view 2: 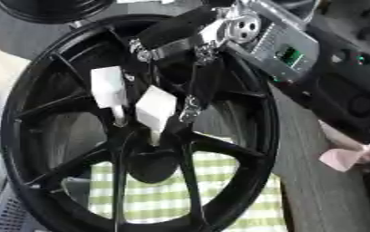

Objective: Pull the pin out of the wheel hub.

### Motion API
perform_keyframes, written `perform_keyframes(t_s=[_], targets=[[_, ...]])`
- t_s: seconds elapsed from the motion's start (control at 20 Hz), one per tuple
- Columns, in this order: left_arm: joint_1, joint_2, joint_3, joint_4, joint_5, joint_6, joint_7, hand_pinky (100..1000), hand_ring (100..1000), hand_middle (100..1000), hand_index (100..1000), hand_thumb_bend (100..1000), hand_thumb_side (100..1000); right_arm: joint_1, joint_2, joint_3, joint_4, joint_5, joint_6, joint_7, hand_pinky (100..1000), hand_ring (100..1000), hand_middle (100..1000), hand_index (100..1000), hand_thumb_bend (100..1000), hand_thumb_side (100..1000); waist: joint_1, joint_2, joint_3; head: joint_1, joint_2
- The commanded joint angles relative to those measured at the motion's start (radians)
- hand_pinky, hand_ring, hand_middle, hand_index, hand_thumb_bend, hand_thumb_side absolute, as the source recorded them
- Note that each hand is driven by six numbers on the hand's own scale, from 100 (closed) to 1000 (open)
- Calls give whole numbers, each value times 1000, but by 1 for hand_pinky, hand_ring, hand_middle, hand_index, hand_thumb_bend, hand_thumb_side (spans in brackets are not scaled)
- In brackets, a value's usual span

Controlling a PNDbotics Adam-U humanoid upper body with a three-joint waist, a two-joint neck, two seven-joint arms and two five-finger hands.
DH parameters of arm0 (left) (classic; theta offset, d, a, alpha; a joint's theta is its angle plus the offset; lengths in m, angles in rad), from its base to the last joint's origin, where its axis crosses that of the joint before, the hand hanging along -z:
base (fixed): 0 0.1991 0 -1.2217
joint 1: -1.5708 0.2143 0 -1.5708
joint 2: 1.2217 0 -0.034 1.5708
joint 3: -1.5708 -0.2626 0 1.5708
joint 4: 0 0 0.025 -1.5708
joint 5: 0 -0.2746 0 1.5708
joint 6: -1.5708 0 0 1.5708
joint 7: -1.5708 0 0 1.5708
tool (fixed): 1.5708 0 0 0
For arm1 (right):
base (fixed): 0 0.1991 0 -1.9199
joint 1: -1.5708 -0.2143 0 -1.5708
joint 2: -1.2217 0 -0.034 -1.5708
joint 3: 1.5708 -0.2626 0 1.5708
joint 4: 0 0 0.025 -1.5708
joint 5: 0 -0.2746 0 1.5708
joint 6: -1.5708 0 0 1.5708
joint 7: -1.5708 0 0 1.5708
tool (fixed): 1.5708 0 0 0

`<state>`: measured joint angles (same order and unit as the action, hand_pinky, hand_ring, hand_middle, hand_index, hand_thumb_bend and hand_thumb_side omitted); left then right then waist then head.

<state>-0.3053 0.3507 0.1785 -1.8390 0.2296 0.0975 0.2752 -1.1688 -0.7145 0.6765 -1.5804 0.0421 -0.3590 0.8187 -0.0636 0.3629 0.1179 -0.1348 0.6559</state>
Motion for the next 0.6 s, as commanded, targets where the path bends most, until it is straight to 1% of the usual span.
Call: perform_keyframes(t_s=[0.05,0.2,0.35,0.4,0.6], targets=[[-8,13,6,-10,2,-1,-1,655,730,582,714,698,497,-16,-13,-34,-16,-34,-70,88,780,550,385,517,423,100,6,-18,1,-2,-13],[-8,13,6,-10,1,-1,-1,655,730,582,714,698,497,-18,-16,-52,-31,-52,-52,88,777,546,380,512,421,100,6,-19,0,-2,-11],[-8,13,6,-10,0,-1,-2,655,730,582,714,698,497,-18,-19,-56,-41,-59,-41,88,777,545,379,511,420,100,6,-19,0,-3,-10],[-8,13,7,-10,0,-1,-1,656,730,583,714,698,497,-25,-19,-65,-45,-62,-38,88,767,534,369,501,413,100,7,-21,0,-2,-10],[-9,14,8,-10,0,-1,0,656,731,583,714,698,497,-42,-22,-136,-46,-90,-20,88,769,532,366,499,413,100,8,-25,-1,1,-10]])
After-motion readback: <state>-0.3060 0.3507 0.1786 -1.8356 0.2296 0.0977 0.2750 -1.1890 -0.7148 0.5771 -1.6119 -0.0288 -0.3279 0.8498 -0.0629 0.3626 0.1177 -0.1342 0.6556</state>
